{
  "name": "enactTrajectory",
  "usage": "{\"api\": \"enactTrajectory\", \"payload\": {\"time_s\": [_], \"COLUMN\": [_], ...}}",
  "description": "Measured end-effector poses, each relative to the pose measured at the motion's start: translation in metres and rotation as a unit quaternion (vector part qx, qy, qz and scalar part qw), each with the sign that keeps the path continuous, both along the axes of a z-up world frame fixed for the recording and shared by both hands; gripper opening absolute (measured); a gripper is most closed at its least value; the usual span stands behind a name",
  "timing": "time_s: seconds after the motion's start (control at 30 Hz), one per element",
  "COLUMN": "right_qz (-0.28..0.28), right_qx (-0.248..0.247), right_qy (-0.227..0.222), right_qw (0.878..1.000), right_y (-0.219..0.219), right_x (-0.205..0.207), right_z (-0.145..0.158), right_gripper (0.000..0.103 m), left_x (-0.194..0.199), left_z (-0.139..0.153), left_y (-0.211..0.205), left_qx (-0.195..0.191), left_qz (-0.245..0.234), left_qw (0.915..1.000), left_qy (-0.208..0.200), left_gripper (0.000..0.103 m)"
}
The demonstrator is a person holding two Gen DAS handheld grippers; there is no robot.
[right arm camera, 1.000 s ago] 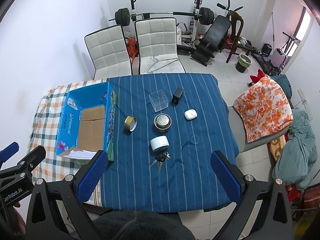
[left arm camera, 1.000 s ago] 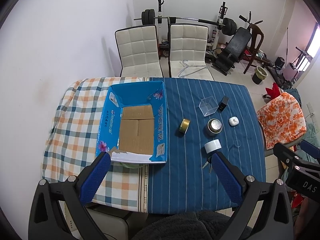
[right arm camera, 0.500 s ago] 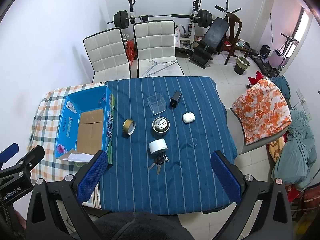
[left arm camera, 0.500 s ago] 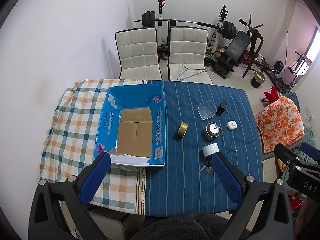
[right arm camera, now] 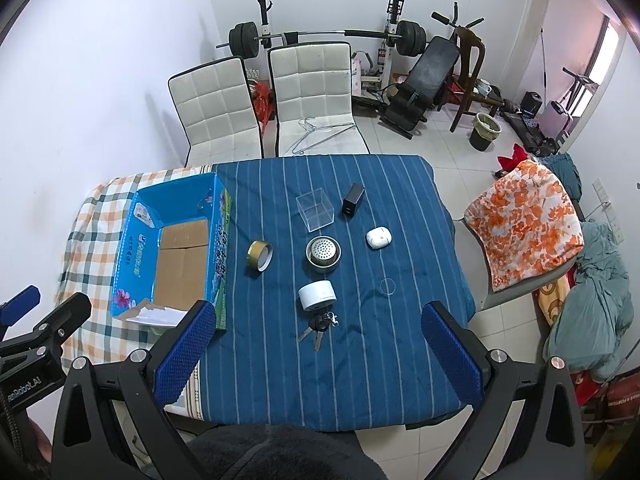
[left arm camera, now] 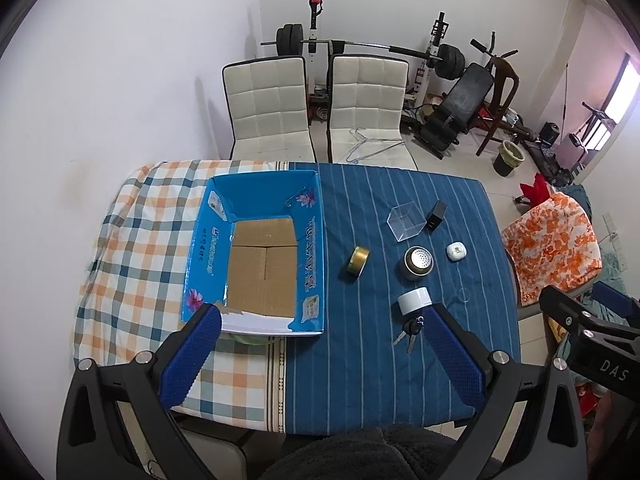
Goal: Organize rigid objects
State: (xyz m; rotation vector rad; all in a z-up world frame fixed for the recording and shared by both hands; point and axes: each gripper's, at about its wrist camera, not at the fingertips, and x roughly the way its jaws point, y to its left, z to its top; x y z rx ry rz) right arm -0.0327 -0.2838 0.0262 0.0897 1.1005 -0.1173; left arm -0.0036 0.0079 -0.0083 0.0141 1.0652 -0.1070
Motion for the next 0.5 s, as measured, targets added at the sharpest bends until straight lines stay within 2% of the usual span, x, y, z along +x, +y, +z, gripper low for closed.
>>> {"api": "enactTrajectory", "payload": {"time_s": [0.5], "right_qz": [0.0], "right_qx": [0.0], "right_qy": [0.003], "right_qw": [1.0], "right_y": [0.0034], "right_x": [0.0018], "right_z": [-0.0028], "right_gripper": [0.103], "left_x": [0.005], "left_z": [-0.001], "left_y": [0.0068], "left_qx": [0.016], "left_qz": [0.01], "left_qw": [0.9998], "left_qy": [-0.004], "left_gripper": [0.103]}}
